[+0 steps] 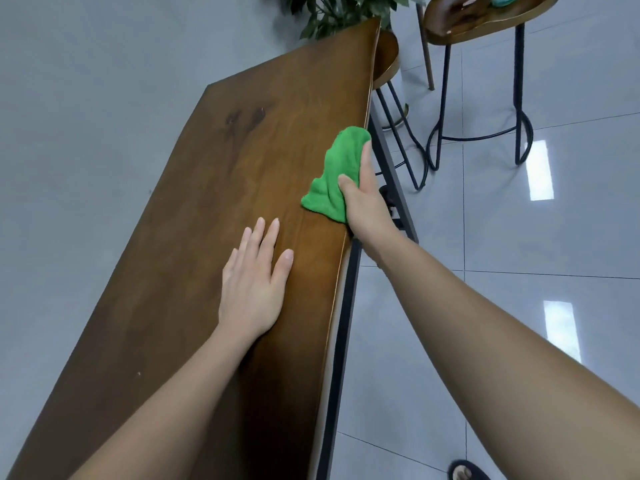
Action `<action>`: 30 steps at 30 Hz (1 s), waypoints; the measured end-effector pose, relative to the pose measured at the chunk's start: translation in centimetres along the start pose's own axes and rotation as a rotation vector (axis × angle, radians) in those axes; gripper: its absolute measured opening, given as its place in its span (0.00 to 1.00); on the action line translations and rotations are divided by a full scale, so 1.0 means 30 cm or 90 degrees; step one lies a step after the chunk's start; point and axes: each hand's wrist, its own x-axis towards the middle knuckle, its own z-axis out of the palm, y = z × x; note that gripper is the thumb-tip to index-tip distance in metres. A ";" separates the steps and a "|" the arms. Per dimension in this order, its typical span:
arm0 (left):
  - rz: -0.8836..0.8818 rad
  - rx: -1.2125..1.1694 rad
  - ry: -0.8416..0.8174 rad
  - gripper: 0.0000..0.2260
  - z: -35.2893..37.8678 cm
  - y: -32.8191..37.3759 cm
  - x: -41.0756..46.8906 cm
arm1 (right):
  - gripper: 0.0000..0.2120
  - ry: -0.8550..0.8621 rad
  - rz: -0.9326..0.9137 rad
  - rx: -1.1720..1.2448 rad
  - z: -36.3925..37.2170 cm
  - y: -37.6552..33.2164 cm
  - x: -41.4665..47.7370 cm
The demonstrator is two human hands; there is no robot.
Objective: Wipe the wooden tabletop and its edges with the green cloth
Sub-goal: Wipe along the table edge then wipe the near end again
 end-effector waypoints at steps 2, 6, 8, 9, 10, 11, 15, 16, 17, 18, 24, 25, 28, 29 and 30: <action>0.003 -0.005 0.006 0.35 0.002 -0.012 -0.032 | 0.36 0.000 -0.015 -0.025 0.034 0.039 -0.136; 0.005 -0.009 0.017 0.38 0.009 -0.072 -0.171 | 0.37 0.001 -0.019 -0.007 0.125 0.135 -0.453; 0.003 -0.010 0.013 0.36 0.010 -0.103 -0.254 | 0.38 -0.007 0.001 0.003 0.166 0.174 -0.603; 0.002 -0.008 0.010 0.36 0.010 -0.115 -0.293 | 0.38 -0.009 0.003 0.010 0.183 0.191 -0.673; 0.000 -0.005 0.006 0.35 0.008 -0.125 -0.329 | 0.38 -0.011 -0.001 0.015 0.196 0.204 -0.736; -0.002 -0.003 0.004 0.35 0.007 -0.133 -0.363 | 0.38 -0.012 -0.008 0.018 0.205 0.215 -0.789; -0.019 0.001 -0.007 0.33 0.002 -0.156 -0.493 | 0.38 -0.024 -0.020 0.004 0.207 0.221 -0.839; -0.023 0.001 -0.009 0.34 0.002 -0.161 -0.524 | 0.39 -0.022 -0.024 -0.001 0.201 0.214 -0.812; -0.027 0.002 -0.010 0.34 0.004 -0.166 -0.555 | 0.39 -0.019 -0.028 -0.004 0.193 0.206 -0.772; -0.031 0.003 -0.013 0.35 0.005 -0.171 -0.584 | 0.39 -0.016 -0.028 -0.004 0.182 0.194 -0.722; -0.049 0.007 -0.020 0.37 0.008 -0.189 -0.712 | 0.39 0.007 0.022 -0.002 0.110 0.089 -0.436; -0.048 0.011 -0.025 0.36 0.006 -0.192 -0.733 | 0.39 0.007 0.028 -0.003 0.108 0.076 -0.423; -0.049 0.012 -0.028 0.35 0.006 -0.206 -0.799 | 0.37 0.011 0.028 -0.016 0.123 0.070 -0.459; -0.048 0.010 -0.026 0.36 0.006 -0.211 -0.822 | 0.36 0.011 0.023 -0.014 0.130 0.079 -0.494; -0.048 0.008 -0.025 0.37 0.006 -0.216 -0.847 | 0.36 0.011 0.015 -0.010 0.141 0.095 -0.540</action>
